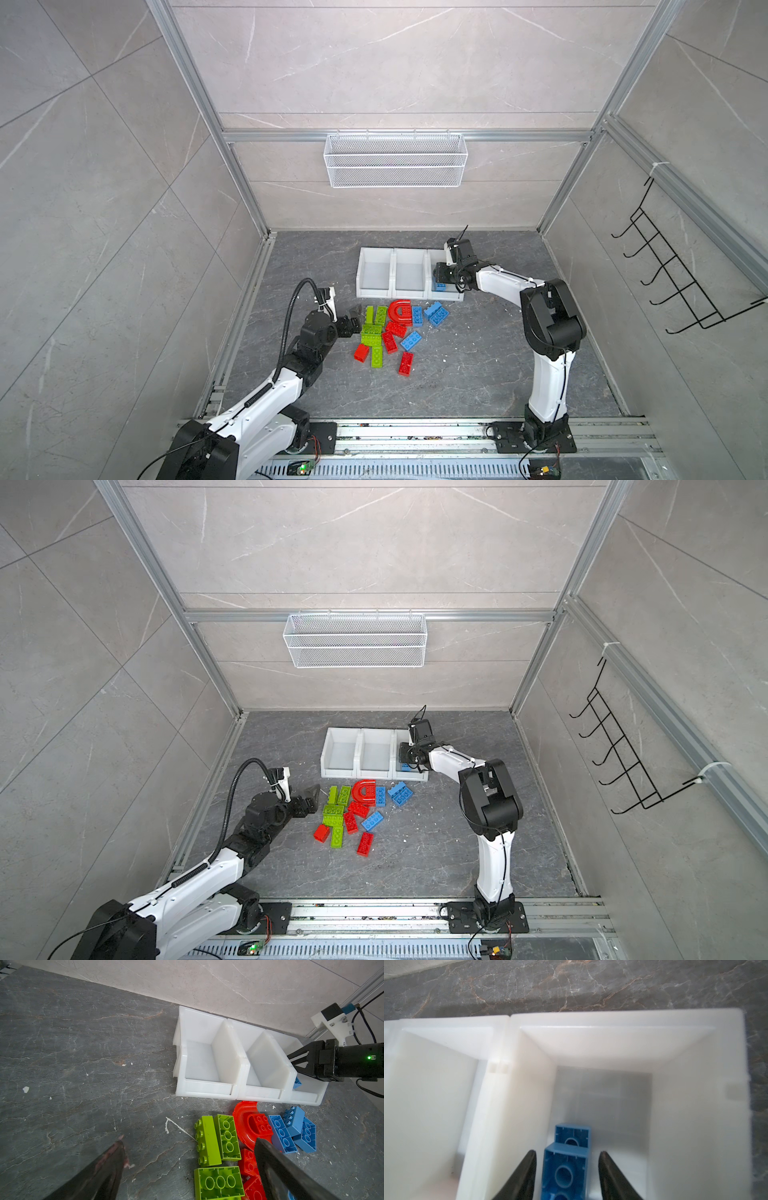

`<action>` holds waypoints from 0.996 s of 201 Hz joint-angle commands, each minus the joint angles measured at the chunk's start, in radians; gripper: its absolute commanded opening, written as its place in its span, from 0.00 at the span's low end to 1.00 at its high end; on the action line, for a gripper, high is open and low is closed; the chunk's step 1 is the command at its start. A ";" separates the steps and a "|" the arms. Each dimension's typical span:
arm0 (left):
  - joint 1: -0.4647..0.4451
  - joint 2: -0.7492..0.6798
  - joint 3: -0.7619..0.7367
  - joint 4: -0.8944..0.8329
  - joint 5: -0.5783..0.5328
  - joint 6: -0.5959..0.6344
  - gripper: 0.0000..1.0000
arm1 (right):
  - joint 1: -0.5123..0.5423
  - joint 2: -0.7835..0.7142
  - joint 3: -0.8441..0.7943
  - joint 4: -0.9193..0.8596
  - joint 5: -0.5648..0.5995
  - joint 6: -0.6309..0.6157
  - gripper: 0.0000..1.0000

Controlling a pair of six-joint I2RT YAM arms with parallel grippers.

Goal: Sort the legos into containers by color
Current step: 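Lift the blue brick into the same compartment and open the right gripper, then lower the right gripper to the pile and grasp a third light-blue brick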

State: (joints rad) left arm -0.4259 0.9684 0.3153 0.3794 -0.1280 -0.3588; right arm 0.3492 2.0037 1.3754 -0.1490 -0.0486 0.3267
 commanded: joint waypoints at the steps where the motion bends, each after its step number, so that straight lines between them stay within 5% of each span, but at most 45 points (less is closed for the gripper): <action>1: 0.001 -0.019 -0.004 0.054 -0.002 0.022 0.99 | 0.012 -0.129 -0.020 -0.046 0.007 -0.033 0.54; 81: 0.002 -0.060 -0.005 0.033 -0.015 0.024 0.99 | 0.137 -0.496 -0.428 -0.081 0.058 0.020 0.60; 137: 0.001 -0.033 0.004 0.033 -0.001 0.024 0.99 | 0.164 -0.413 -0.441 -0.110 0.010 -0.018 0.66; 200: 0.000 -0.021 0.014 0.024 0.005 0.035 0.99 | 0.163 -0.266 -0.326 -0.150 0.084 -0.023 0.65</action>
State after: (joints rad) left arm -0.4255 0.9424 0.3145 0.3813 -0.1265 -0.3511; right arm 0.5095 1.7023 1.0077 -0.2764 0.0040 0.3126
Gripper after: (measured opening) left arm 0.989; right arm 0.658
